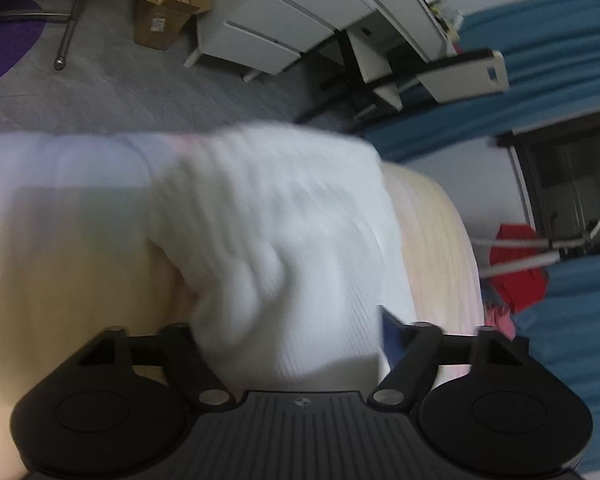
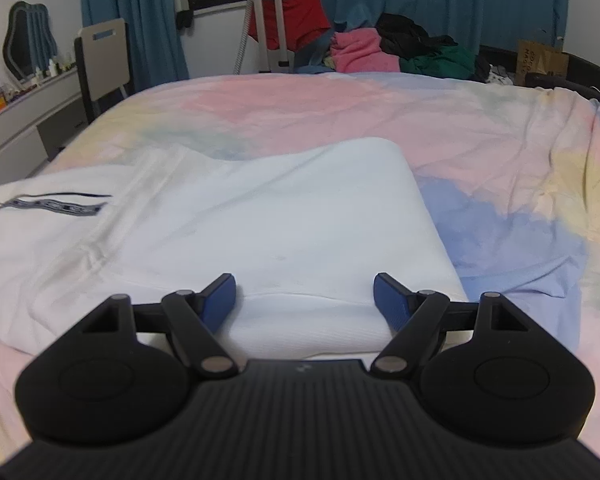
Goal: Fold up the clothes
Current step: 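Grasp the ribbed ankle cuff with the left gripper and lift it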
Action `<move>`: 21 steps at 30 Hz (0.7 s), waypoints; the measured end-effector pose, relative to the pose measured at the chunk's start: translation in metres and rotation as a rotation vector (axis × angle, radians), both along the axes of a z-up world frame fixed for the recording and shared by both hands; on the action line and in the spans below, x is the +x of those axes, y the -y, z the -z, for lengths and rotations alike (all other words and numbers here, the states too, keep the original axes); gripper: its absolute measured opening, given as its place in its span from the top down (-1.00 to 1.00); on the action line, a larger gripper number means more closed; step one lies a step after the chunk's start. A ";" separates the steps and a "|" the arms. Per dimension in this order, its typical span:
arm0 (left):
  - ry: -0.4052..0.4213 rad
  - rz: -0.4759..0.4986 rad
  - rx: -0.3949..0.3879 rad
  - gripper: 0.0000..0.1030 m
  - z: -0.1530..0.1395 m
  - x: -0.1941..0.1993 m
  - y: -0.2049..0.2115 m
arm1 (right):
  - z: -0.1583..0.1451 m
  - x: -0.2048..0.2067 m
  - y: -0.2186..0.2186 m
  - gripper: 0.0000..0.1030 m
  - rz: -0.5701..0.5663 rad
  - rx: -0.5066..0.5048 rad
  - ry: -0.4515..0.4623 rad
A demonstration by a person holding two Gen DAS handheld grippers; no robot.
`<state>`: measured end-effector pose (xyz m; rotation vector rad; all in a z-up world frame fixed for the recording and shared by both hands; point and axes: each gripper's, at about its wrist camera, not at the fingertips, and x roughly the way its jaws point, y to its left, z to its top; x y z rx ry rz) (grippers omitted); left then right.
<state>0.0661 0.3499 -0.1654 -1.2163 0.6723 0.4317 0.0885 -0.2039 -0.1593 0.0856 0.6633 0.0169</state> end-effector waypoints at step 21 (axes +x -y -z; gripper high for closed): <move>0.258 0.160 0.695 0.65 -0.118 0.016 0.114 | -0.008 0.001 0.007 -0.50 0.053 0.135 0.050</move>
